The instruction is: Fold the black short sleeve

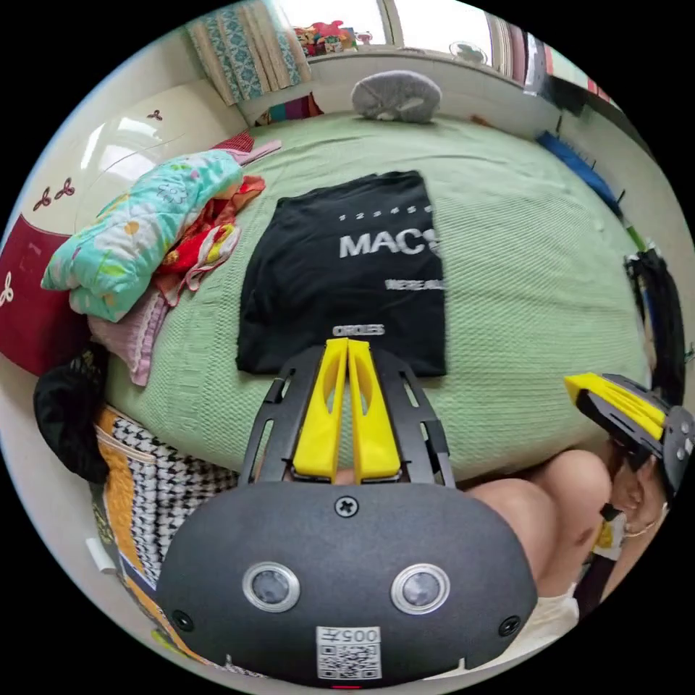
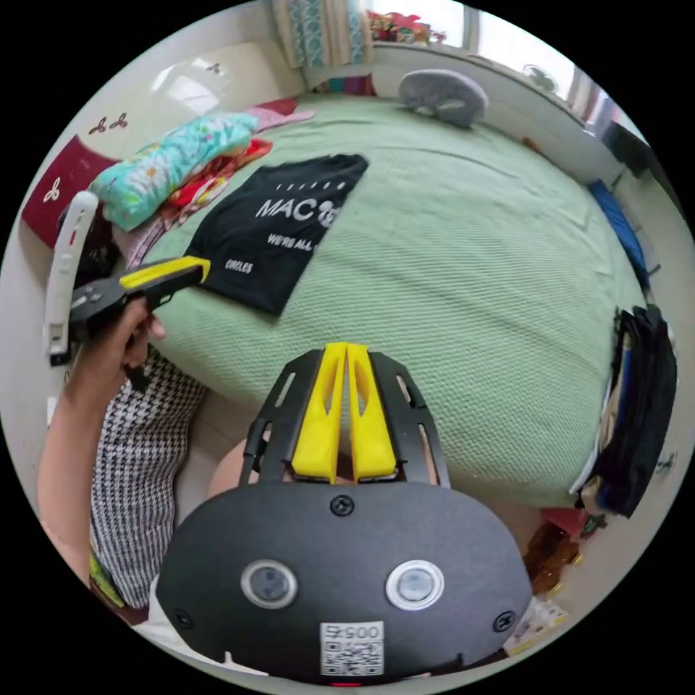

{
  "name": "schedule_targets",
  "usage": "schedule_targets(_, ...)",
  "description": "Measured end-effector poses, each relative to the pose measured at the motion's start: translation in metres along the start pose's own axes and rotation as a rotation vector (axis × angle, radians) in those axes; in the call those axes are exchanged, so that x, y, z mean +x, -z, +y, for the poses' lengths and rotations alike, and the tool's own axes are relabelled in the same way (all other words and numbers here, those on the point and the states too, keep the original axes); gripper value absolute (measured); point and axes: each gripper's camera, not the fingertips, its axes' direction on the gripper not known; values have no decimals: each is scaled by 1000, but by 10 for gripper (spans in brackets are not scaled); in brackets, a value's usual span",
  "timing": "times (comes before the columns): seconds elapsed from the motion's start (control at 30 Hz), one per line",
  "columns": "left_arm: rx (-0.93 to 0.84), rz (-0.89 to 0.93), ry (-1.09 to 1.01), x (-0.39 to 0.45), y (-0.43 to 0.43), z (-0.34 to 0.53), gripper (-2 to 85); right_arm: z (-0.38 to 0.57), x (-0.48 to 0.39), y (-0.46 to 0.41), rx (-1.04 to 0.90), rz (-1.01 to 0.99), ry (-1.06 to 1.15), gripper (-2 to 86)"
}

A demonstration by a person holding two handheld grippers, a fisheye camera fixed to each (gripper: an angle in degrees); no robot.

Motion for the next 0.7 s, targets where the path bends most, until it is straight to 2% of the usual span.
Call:
schedule_targets(0.1,35,89,8,62,28,-1,18,10,34,26,134,7,-173,-12)
schedule_targets(0.3,55,112,-59,170,43,-16,8,13,76,30,72,35,-290,-12)
schedule_targets(0.37,33,102,-76,189,40,-23,7,20,82,30,110,78,-265,-12)
schedule_targets(0.5,139,266,-124,212,38,-33,4,18,87,26,185,261,-193,-12)
schedule_targets(0.57,179,252,-142,220,36,-43,1,7,95,23,141,312,-235,-12)
schedule_targets(0.63,114,138,-151,234,28,-66,0,-9,107,26,125,264,-230,-12)
schedule_targets(0.7,72,132,-159,241,19,-83,0,-19,119,31,142,206,-249,-12)
